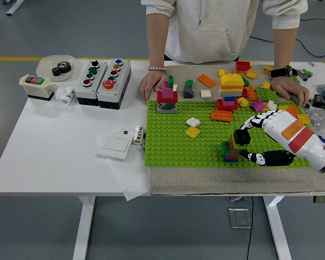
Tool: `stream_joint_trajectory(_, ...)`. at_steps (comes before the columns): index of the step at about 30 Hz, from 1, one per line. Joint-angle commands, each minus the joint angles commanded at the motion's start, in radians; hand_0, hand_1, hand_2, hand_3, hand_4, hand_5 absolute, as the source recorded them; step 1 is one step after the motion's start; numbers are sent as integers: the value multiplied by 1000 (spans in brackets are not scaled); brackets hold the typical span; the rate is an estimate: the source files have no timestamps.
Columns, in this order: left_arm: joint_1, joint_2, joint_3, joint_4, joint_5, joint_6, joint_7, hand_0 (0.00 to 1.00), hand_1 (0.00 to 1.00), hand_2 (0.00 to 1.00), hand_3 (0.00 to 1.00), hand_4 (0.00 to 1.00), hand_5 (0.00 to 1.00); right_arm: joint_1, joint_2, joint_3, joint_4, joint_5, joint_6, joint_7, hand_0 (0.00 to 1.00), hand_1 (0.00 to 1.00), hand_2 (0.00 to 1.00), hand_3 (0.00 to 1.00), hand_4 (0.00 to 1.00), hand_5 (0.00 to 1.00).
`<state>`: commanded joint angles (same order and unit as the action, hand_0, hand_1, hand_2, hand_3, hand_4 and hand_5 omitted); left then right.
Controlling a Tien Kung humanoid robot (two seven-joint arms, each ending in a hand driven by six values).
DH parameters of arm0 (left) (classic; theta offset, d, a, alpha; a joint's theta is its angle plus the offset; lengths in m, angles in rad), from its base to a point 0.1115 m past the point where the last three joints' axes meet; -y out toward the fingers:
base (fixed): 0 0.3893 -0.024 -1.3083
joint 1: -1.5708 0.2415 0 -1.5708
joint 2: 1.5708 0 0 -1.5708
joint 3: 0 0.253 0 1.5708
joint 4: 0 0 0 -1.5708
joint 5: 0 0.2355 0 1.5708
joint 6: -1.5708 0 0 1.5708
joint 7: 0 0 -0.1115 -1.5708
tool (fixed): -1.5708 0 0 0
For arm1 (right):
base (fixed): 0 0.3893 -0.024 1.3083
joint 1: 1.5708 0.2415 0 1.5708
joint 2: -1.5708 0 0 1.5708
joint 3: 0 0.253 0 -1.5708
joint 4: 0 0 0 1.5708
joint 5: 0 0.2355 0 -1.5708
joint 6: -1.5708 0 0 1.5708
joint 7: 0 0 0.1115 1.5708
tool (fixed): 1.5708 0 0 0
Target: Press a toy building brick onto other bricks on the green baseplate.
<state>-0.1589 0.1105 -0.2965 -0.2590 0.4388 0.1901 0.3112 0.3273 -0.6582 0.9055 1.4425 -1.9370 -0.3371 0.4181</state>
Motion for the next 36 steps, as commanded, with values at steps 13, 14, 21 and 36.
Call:
stream_joint_trajectory(13,-4,0,1,-1,-1,-1,0,491,570,652,622,655,746,-7,5,8,-11,-30,-10,4,535,560,629,563,776,416)
stream_joint_trajectory(14,-4,1,2,-1,-2,-1,0,491,570,652,622,655,746,-8,5,9,-11,-31,-11,4,535,560,629,563,776,416)
stream_joint_trajectory(21,-5,1,2,-1,-2,-1,0,491,570,651,622,655,747,-21,15,19,-15,-63,-33,9,538,562,629,563,776,413)
stream_joint_trajectory(36,-6,0,2,-2,0,-2,0,491,569,652,622,653,747,-37,31,29,-28,-98,-86,24,548,566,637,563,768,405)
